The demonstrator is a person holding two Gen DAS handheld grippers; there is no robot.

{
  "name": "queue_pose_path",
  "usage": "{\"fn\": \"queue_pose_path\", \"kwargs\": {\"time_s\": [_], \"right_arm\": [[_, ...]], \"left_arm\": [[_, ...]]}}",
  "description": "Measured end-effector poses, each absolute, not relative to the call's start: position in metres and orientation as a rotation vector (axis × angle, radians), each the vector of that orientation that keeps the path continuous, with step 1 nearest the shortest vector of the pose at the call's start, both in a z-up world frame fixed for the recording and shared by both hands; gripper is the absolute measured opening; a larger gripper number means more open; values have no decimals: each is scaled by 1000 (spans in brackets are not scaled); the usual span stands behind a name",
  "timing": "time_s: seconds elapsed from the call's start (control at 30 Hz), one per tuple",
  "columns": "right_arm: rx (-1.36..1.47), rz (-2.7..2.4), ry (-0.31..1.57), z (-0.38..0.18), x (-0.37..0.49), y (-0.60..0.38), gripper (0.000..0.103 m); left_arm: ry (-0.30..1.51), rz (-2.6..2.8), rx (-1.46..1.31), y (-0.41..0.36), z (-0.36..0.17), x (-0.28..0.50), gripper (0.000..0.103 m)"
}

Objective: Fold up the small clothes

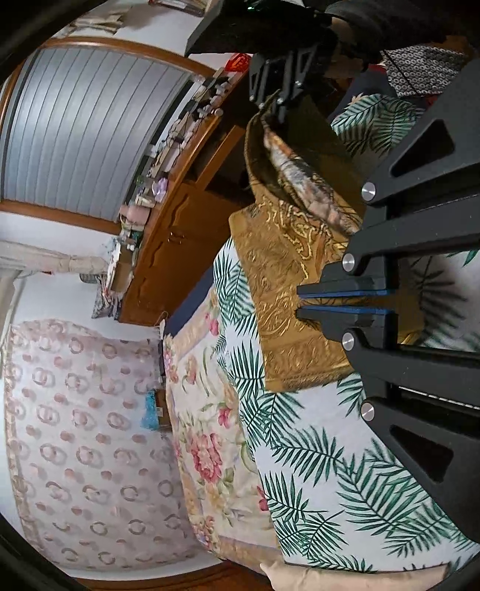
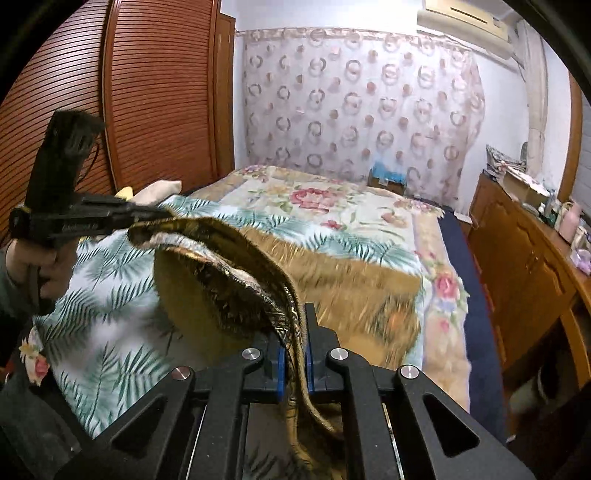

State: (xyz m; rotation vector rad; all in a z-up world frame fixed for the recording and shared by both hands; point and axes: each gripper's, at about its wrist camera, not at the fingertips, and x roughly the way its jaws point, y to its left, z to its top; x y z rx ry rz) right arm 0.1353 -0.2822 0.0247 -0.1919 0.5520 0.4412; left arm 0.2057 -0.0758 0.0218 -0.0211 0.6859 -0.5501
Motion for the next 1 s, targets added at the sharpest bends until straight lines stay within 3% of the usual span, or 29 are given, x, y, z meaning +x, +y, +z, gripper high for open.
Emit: {"fn": "queue_pose_path", "kwargs": {"time_s": [0.37,0.77,0.9,1.0], "right_arm": [[-140,480,628,4,232,-283,7],[-121,484,714,-13,279,-276,7],[-135,472,727,-17,282,-271,7],[-145,464,738,-15,284,-268,7]], "left_arm": [[773,-537,-49,-77,2,266,4],[861,-542,-33,-79,-25,286,5],[882,-535,-21,-79,-29,288,15],[870,-528,-1,-77,-28,286,41]]}}
